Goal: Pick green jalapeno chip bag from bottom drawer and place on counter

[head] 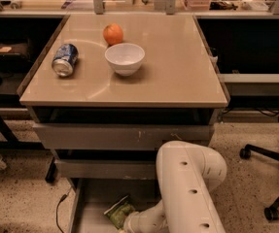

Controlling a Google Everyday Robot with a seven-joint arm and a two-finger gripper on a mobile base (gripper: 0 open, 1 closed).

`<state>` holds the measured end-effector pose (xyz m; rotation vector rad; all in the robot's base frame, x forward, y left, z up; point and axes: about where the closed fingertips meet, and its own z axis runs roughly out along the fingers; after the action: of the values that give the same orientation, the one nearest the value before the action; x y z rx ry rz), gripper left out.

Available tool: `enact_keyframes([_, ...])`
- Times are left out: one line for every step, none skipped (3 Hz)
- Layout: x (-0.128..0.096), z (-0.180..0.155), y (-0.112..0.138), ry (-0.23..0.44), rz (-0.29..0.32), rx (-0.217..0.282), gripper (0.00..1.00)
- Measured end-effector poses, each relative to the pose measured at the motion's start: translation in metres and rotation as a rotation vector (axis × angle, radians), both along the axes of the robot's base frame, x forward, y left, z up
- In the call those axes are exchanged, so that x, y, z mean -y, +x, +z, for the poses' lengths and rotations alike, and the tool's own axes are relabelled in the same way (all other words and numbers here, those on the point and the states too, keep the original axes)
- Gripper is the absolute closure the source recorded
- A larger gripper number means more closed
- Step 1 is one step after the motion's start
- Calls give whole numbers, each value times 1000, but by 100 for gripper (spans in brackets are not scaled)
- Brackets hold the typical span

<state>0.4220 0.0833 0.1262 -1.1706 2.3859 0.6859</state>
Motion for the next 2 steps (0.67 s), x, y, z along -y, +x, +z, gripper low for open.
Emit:
enact_keyframes([0, 0, 0, 0, -1, 0, 18])
enact_keyframes([0, 0, 0, 0, -1, 0, 41])
